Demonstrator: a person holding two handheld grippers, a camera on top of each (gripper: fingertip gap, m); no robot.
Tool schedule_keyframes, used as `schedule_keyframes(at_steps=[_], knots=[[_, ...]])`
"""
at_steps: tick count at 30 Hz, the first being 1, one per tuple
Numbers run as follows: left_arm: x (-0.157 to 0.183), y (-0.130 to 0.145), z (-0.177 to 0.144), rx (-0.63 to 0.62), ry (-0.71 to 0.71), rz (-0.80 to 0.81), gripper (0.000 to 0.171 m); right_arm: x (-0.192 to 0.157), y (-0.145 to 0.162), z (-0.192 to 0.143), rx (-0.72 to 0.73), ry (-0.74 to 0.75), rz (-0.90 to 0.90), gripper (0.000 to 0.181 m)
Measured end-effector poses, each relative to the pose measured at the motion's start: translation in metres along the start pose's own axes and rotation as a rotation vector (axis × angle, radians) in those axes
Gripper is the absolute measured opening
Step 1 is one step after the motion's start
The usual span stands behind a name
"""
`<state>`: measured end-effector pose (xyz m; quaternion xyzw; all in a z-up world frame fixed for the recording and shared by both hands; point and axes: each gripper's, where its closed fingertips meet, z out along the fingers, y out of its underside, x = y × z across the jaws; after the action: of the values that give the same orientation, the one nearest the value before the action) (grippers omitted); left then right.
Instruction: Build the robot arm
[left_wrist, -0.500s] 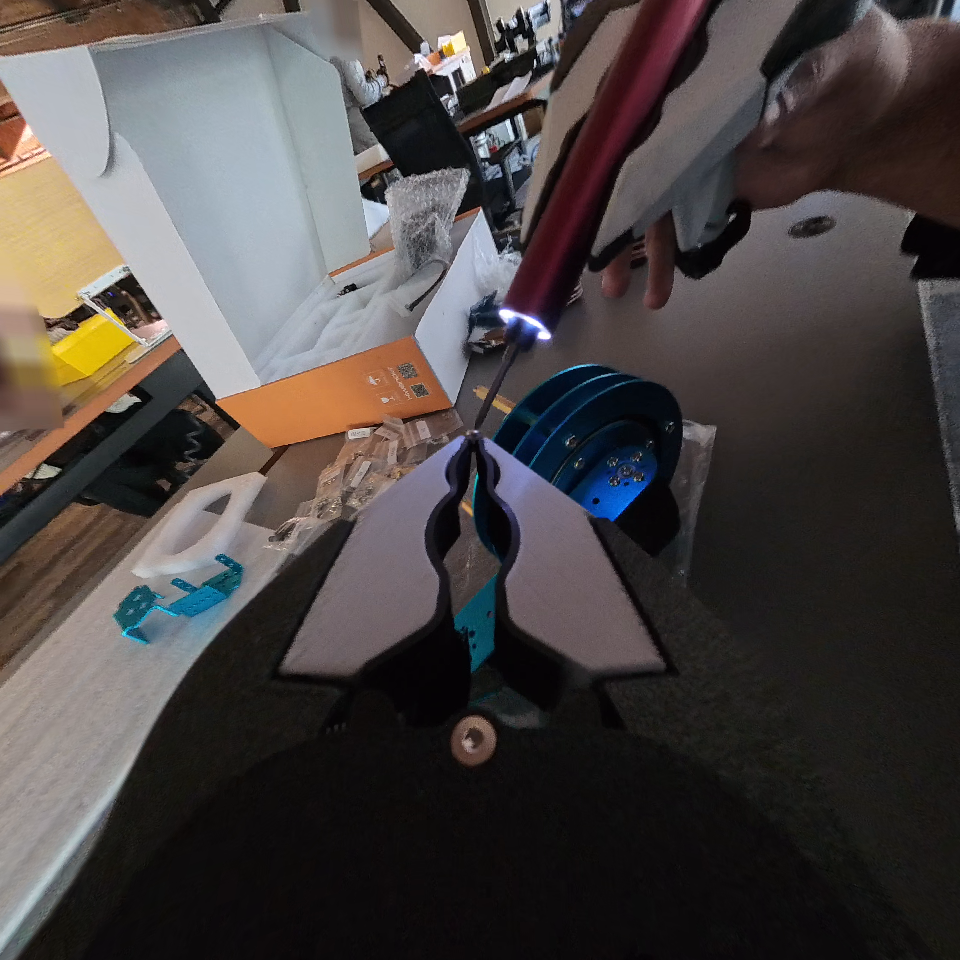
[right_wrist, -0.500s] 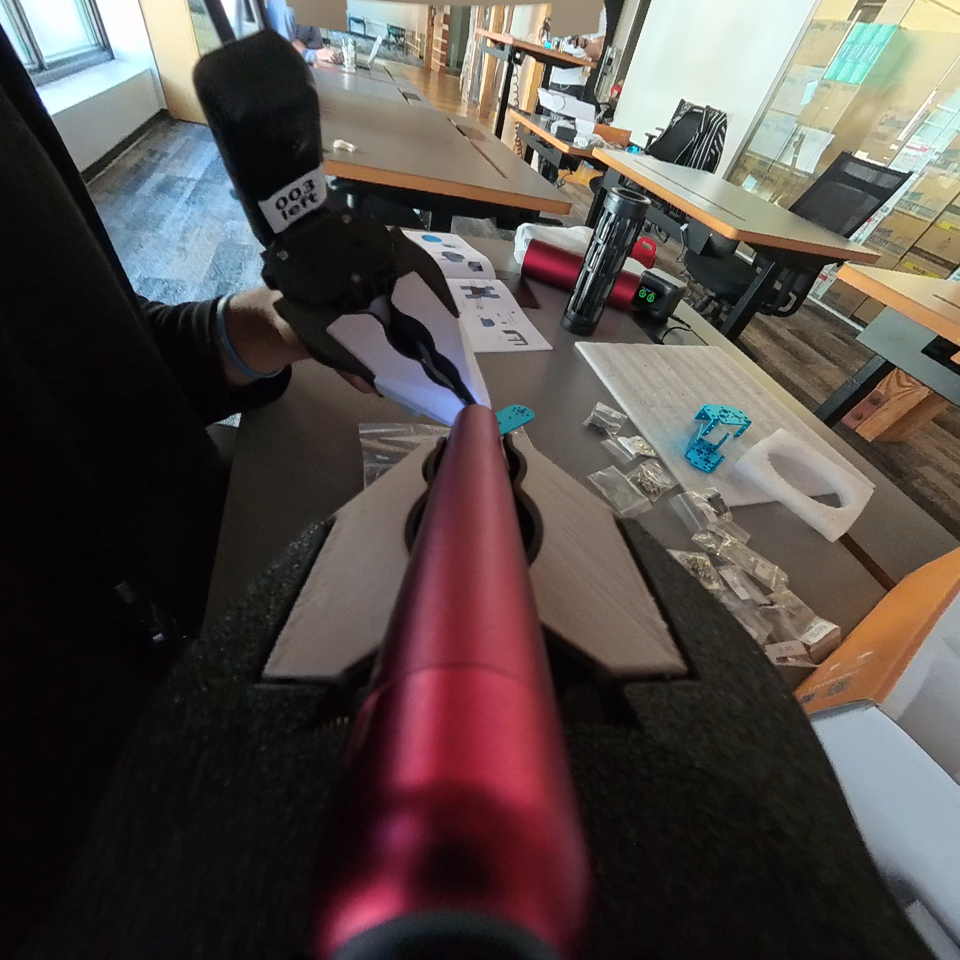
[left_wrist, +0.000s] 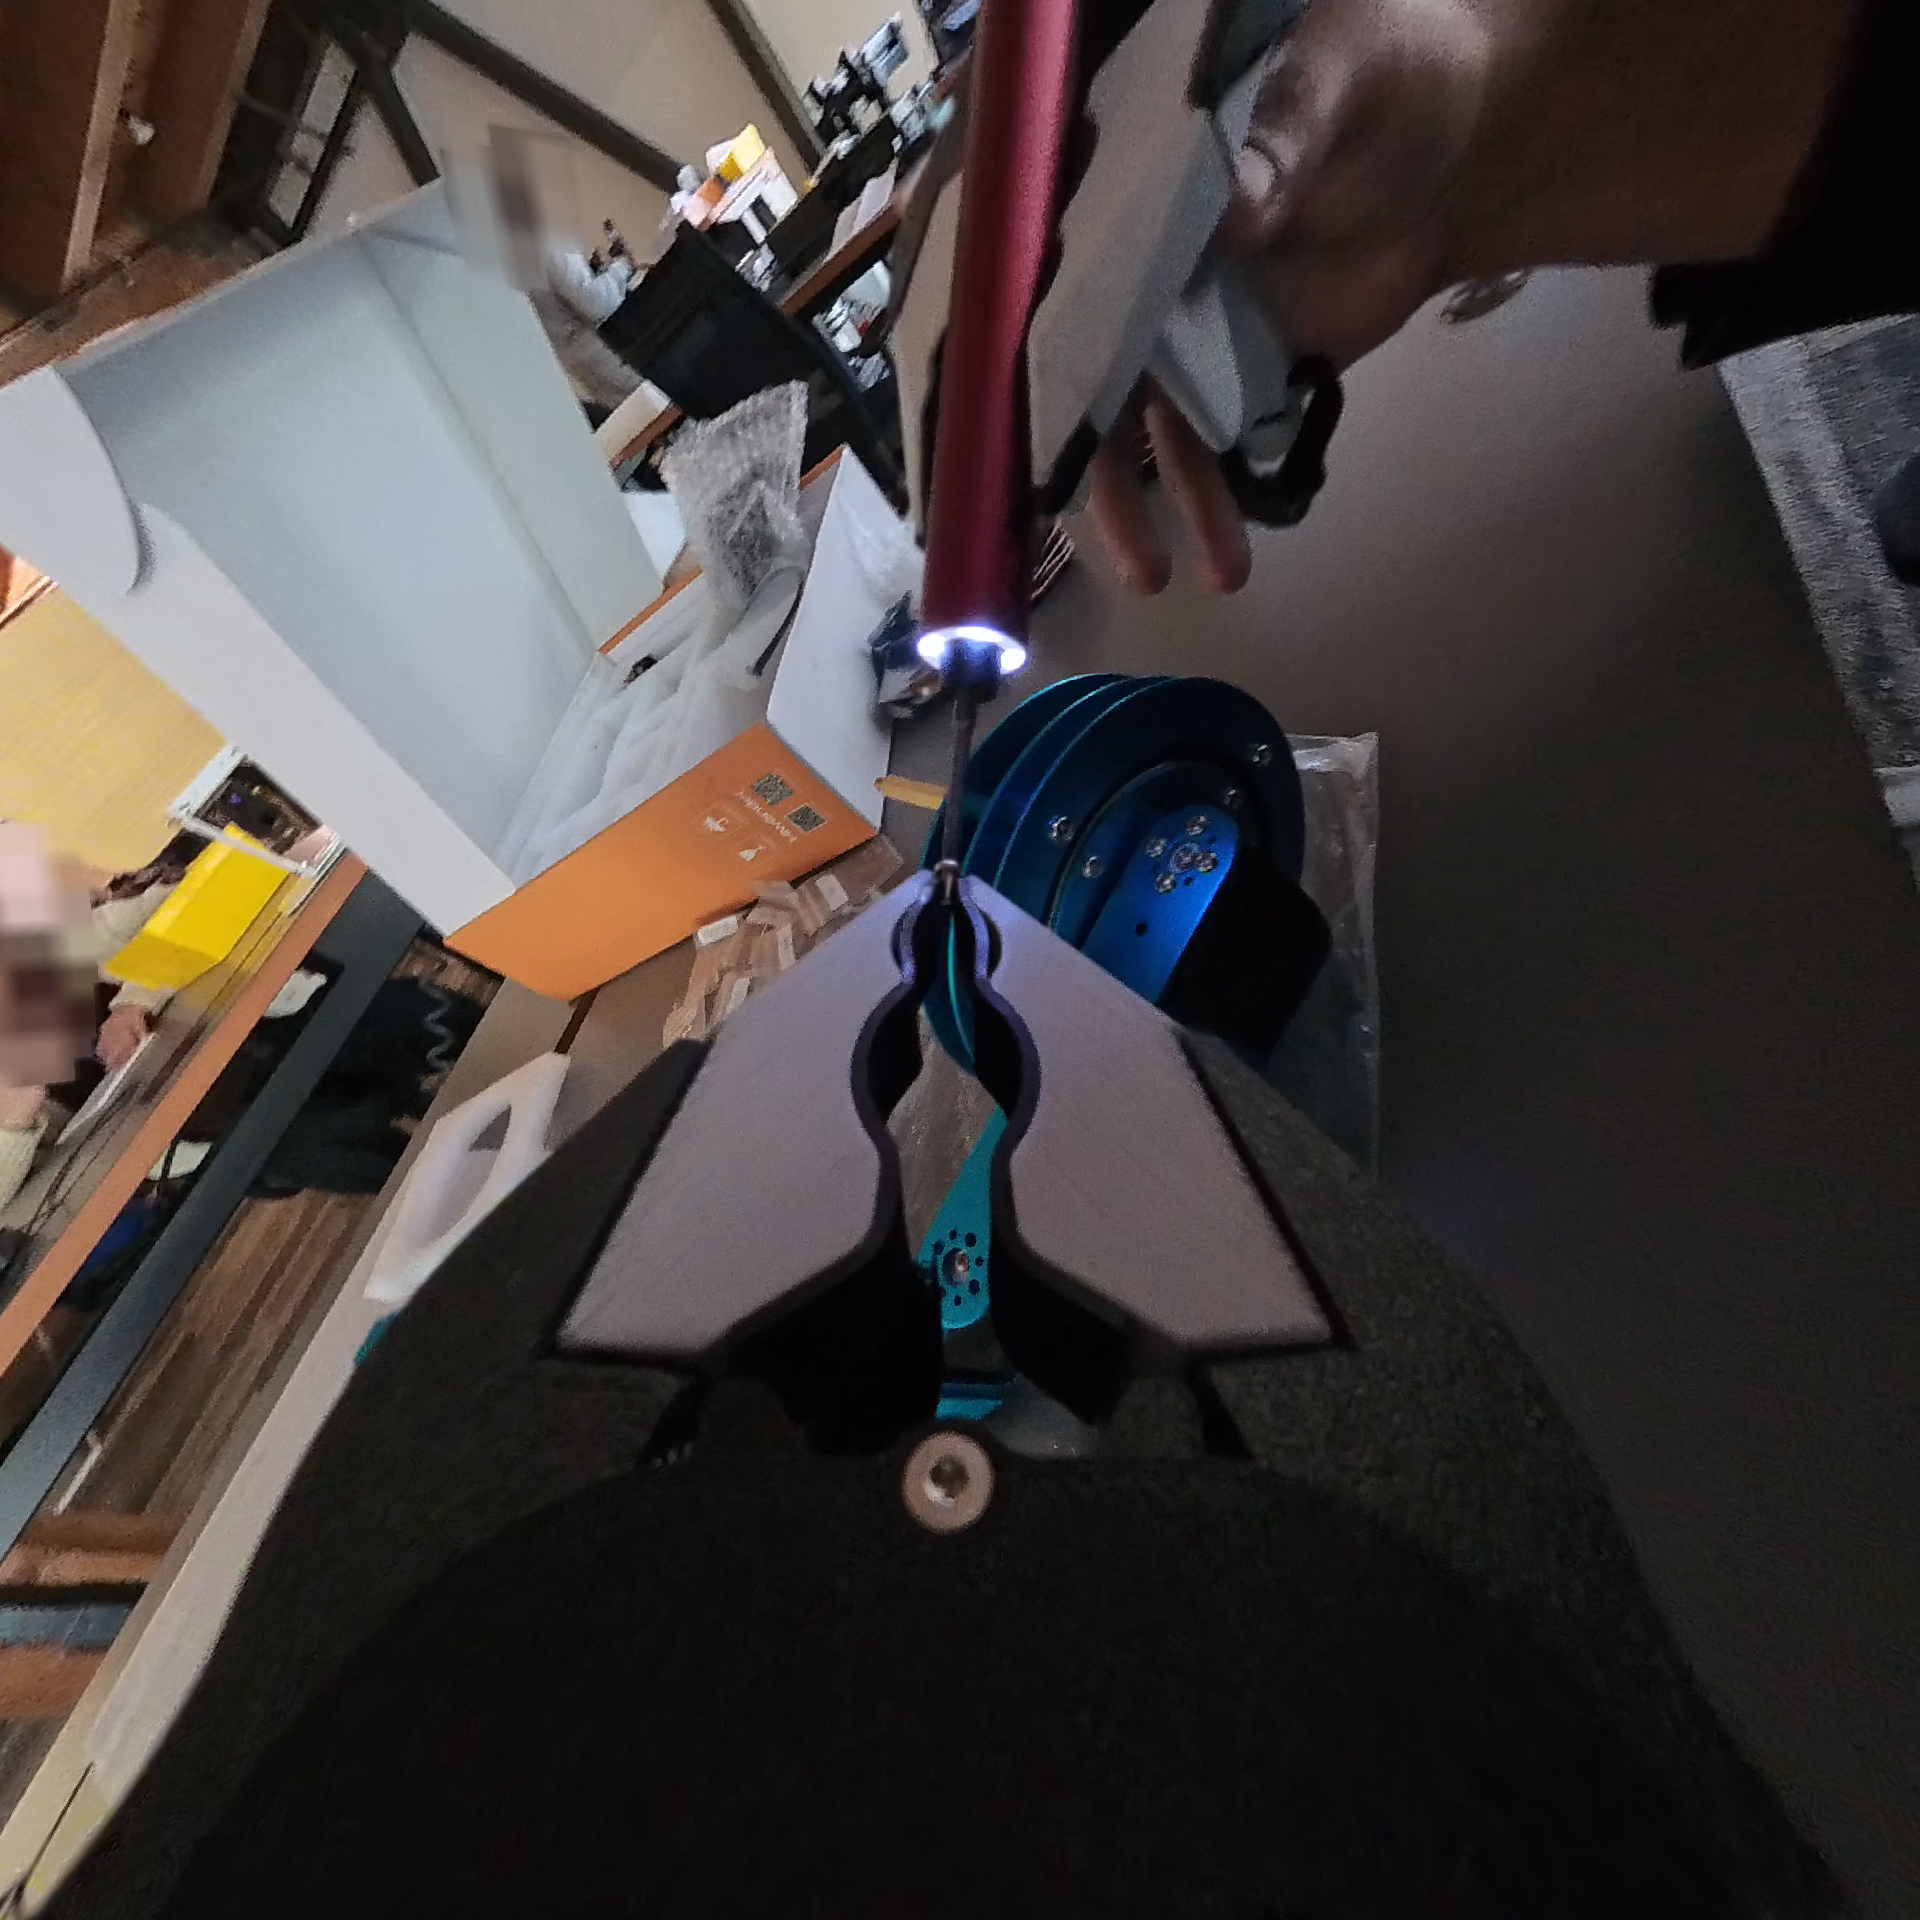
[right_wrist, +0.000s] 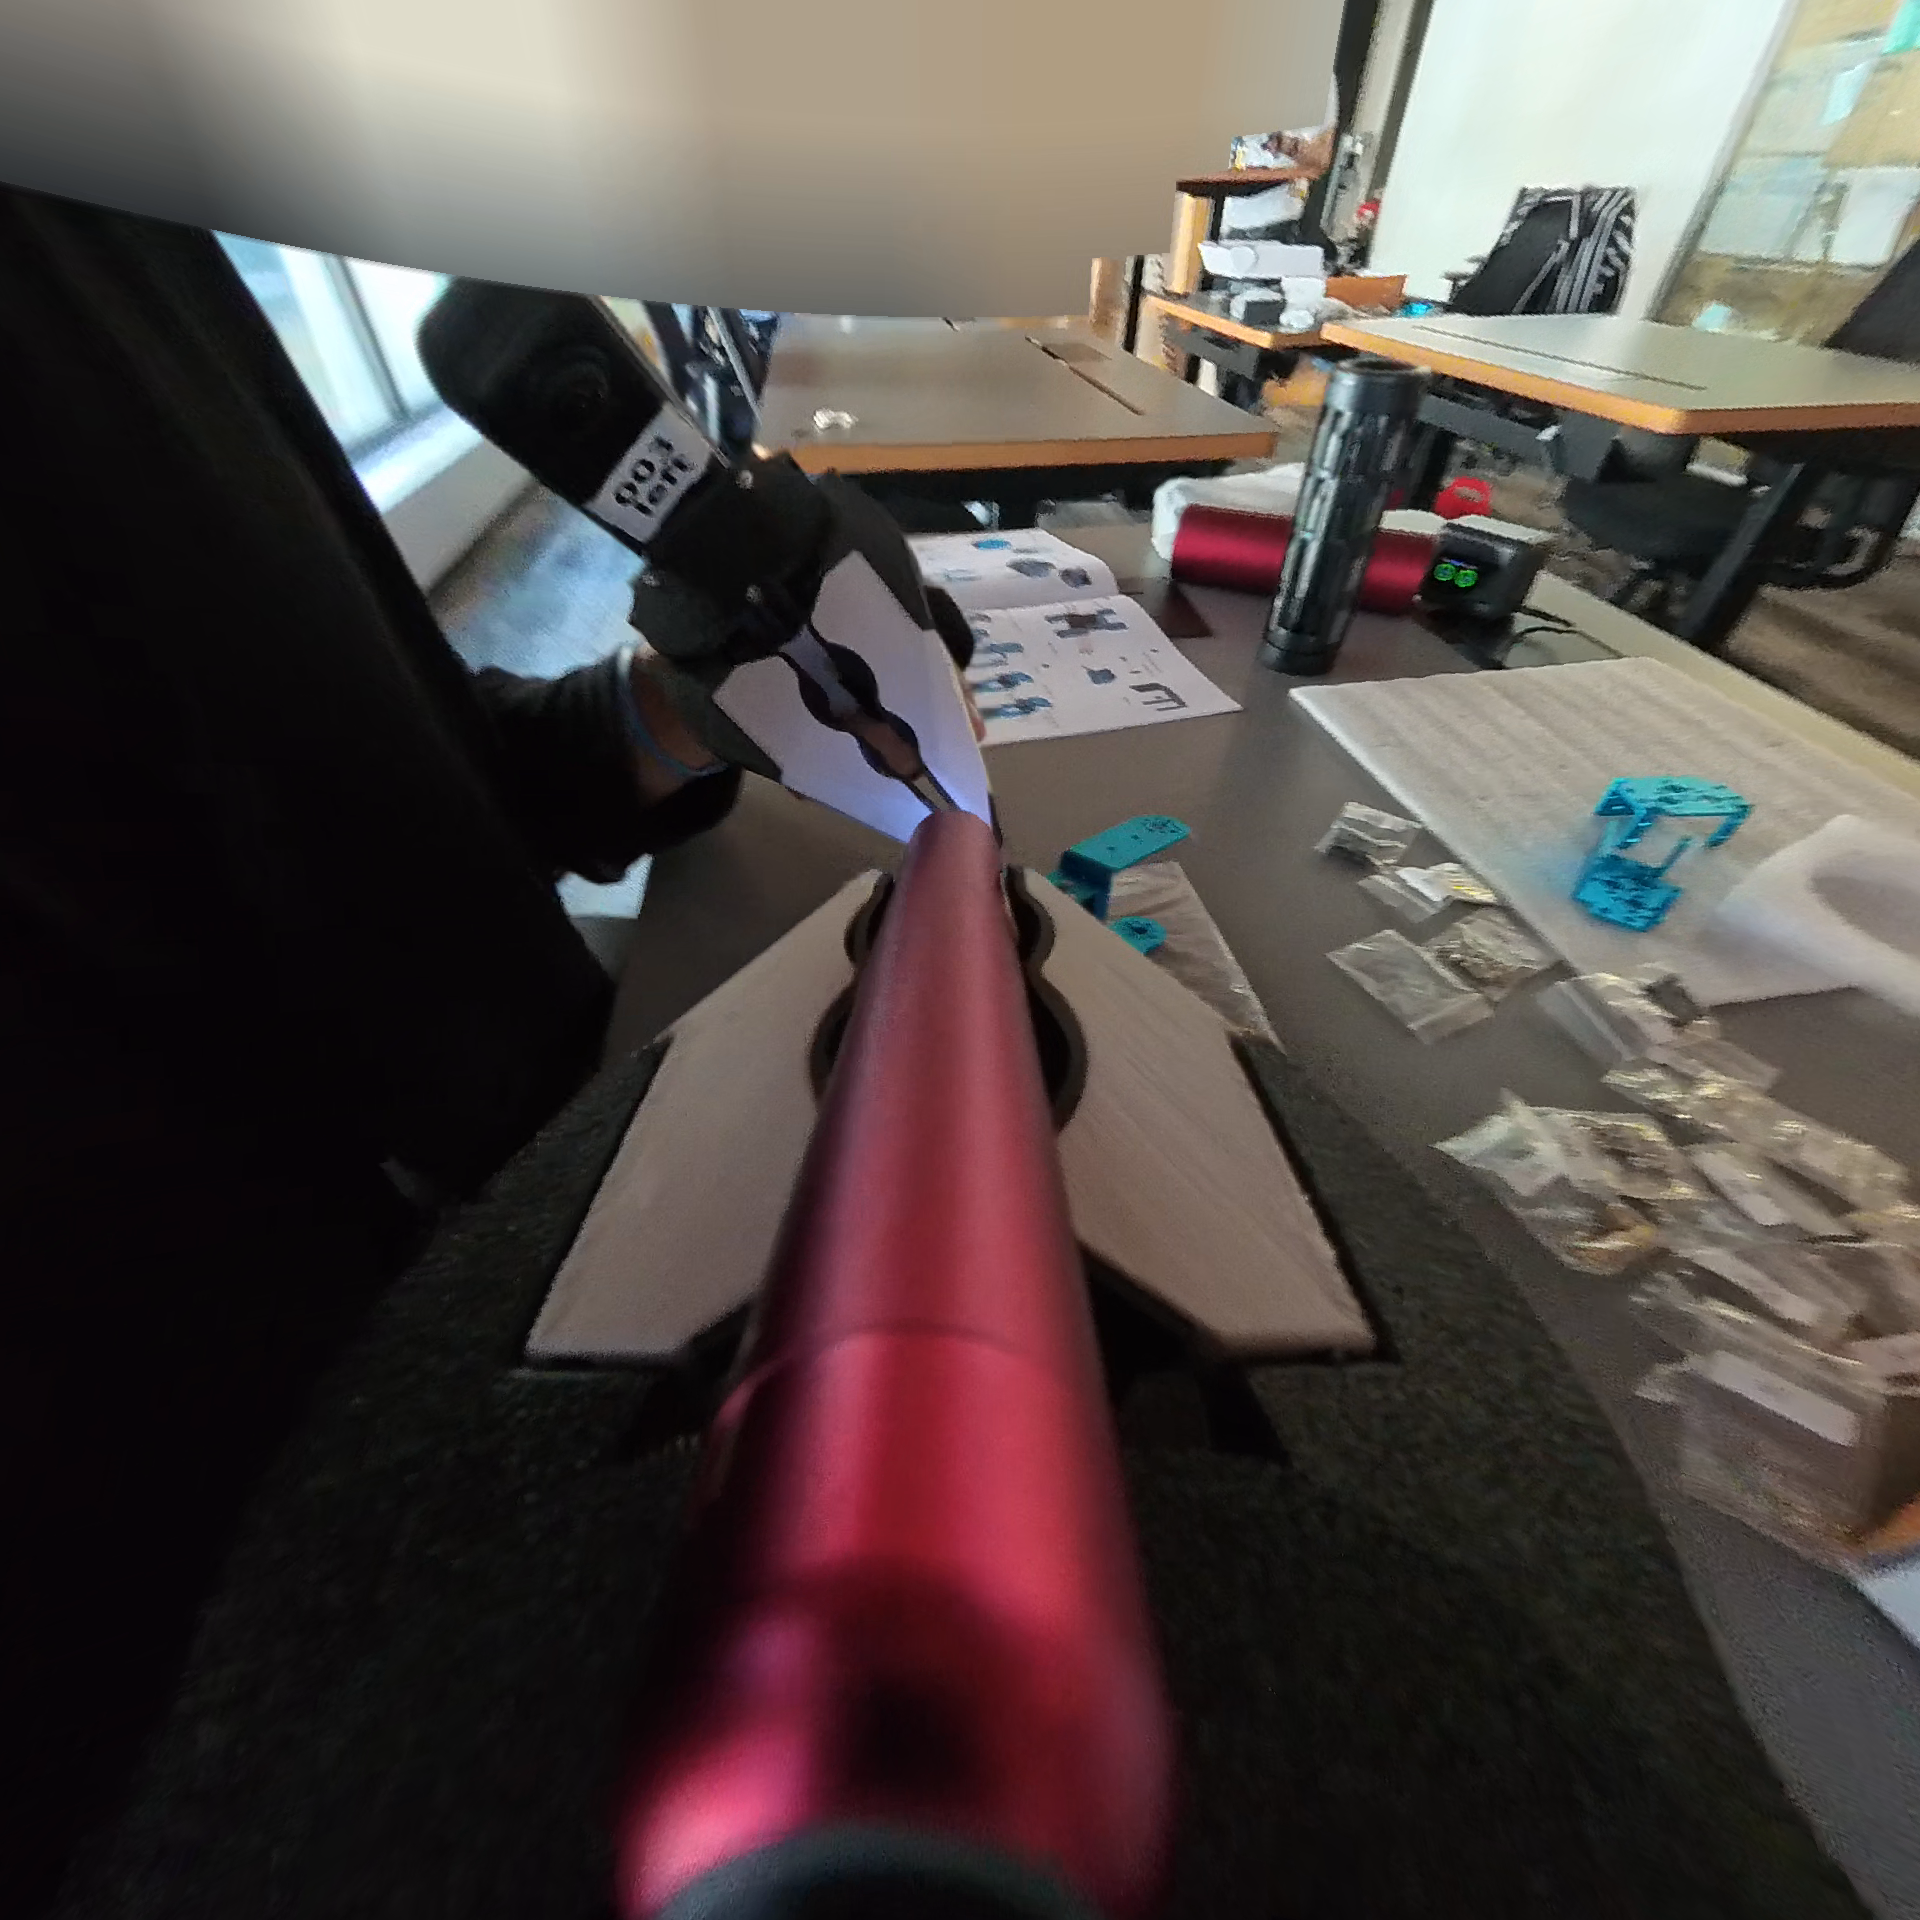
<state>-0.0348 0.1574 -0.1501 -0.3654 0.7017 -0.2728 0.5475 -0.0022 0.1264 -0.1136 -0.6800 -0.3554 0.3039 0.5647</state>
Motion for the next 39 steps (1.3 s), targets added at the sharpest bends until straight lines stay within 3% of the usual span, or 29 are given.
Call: schedule_keyframes(at_steps=[6, 12, 21, 26, 32, 39], knots=[[0.008, -0.009, -0.01, 0.09, 0.14, 0.002, 0.0, -0.007, 0.0, 0.0, 0.091, -0.078, 0.075, 0.02], [0.014, -0.004, -0.011, 0.01, 0.202, 0.07, 0.0, -0.015, 0.005, 0.002, 0.069, -0.026, 0.026, 0.022], [0.013, -0.016, -0.024, 0.024, 0.189, 0.034, 0.009, -0.026, -0.002, 0.001, 0.157, 0.015, 0.033, 0.02], [0.008, -0.005, -0.031, -0.023, 0.163, 0.025, 0.018, -0.027, -0.003, -0.002, 0.153, 0.04, 0.023, 0.022], [-0.021, 0.044, -0.058, -0.124, 0.159, -0.071, 0.025, -0.022, -0.011, -0.001, 0.129, 0.135, -0.021, 0.022], [-0.054, 0.119, -0.066, -0.197, 0.437, -0.324, 0.05, -0.005, -0.017, 0.012, 0.004, 0.24, -0.057, 0.021]])
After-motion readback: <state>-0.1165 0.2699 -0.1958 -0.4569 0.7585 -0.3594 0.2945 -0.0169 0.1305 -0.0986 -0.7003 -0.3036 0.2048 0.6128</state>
